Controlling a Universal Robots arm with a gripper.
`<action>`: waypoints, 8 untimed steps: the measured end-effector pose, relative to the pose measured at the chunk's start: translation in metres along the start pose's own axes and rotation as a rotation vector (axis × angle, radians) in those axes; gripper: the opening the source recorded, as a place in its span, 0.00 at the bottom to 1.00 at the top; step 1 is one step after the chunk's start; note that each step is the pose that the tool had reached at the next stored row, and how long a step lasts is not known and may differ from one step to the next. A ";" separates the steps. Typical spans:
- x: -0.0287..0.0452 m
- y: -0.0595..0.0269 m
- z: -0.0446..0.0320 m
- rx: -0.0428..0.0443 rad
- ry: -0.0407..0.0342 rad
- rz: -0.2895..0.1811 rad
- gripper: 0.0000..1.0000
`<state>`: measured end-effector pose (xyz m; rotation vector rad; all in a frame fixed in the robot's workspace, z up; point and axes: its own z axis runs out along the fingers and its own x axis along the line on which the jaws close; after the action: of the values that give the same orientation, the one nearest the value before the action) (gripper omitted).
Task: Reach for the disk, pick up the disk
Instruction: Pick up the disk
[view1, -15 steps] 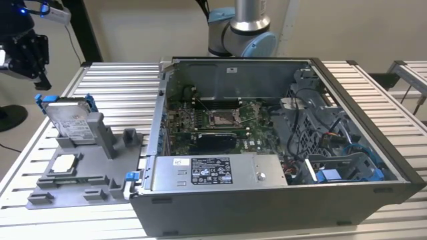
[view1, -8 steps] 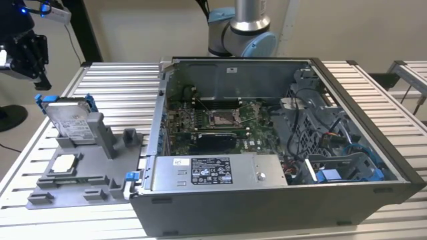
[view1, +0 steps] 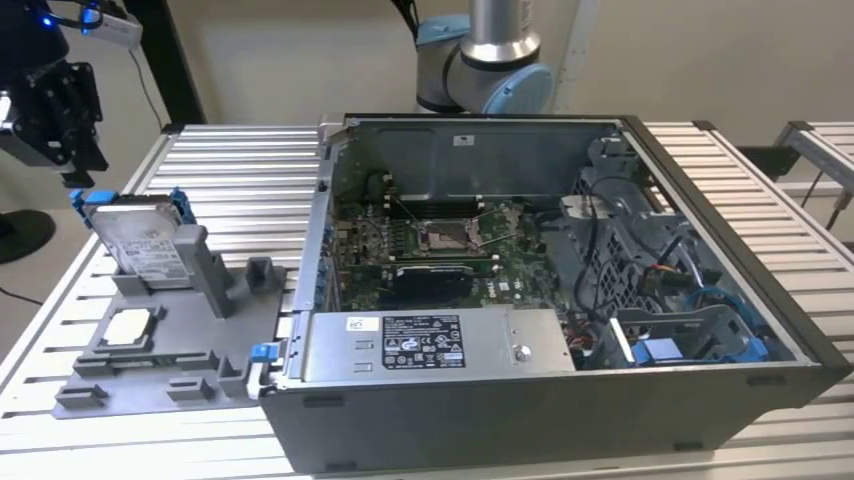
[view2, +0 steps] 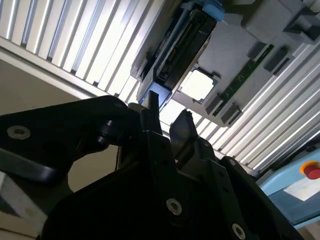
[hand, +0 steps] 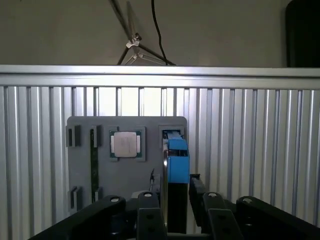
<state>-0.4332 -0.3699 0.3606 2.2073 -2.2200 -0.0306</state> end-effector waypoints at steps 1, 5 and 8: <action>0.0000 0.0000 0.0000 0.0000 0.0000 0.000 1.00; 0.0000 0.0000 0.0000 0.0000 0.0000 0.000 1.00; 0.0000 0.0000 0.0000 0.0000 0.0000 0.000 1.00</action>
<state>-0.4332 -0.3699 0.3606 2.2076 -2.2197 -0.0306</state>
